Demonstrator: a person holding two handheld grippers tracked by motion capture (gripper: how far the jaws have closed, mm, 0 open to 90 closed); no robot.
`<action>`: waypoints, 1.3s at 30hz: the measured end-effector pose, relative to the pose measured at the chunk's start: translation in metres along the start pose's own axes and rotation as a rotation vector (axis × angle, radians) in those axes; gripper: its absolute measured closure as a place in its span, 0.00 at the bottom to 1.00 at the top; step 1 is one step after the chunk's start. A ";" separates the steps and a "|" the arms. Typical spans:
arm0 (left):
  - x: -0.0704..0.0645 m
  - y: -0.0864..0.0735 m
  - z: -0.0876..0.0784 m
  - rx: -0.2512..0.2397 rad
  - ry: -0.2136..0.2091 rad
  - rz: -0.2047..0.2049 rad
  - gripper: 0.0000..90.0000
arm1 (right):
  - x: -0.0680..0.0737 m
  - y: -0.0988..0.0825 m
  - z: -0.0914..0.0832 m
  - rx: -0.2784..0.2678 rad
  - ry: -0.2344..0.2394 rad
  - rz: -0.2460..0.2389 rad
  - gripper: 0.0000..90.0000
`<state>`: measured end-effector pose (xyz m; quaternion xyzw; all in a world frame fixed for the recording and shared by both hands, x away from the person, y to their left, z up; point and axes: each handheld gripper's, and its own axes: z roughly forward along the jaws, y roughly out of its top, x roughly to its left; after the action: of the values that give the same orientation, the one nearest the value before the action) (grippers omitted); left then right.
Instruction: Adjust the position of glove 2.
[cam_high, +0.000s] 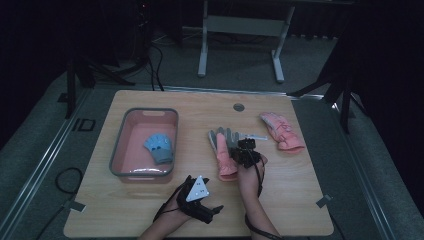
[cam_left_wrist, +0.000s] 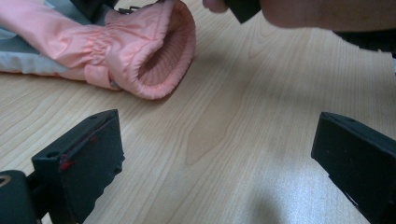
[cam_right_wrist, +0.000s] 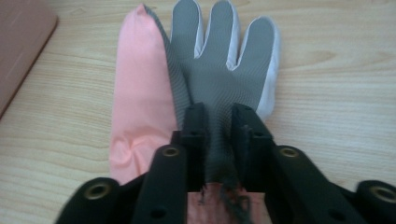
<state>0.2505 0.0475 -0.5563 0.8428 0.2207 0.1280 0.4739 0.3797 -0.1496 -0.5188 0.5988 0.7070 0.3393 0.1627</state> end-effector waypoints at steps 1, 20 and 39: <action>0.000 0.000 0.000 0.003 0.002 0.003 0.03 | -0.001 0.001 -0.002 -0.007 0.005 -0.006 0.80; 0.002 -0.002 0.000 -0.009 0.004 -0.027 0.03 | -0.106 0.032 -0.068 -0.176 0.081 -0.262 0.68; 0.003 -0.003 -0.002 -0.012 0.029 -0.051 0.03 | -0.213 0.066 -0.054 -0.135 -0.003 -0.301 0.69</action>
<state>0.2512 0.0514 -0.5580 0.8321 0.2484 0.1294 0.4787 0.4428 -0.3659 -0.4730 0.4742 0.7643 0.3568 0.2524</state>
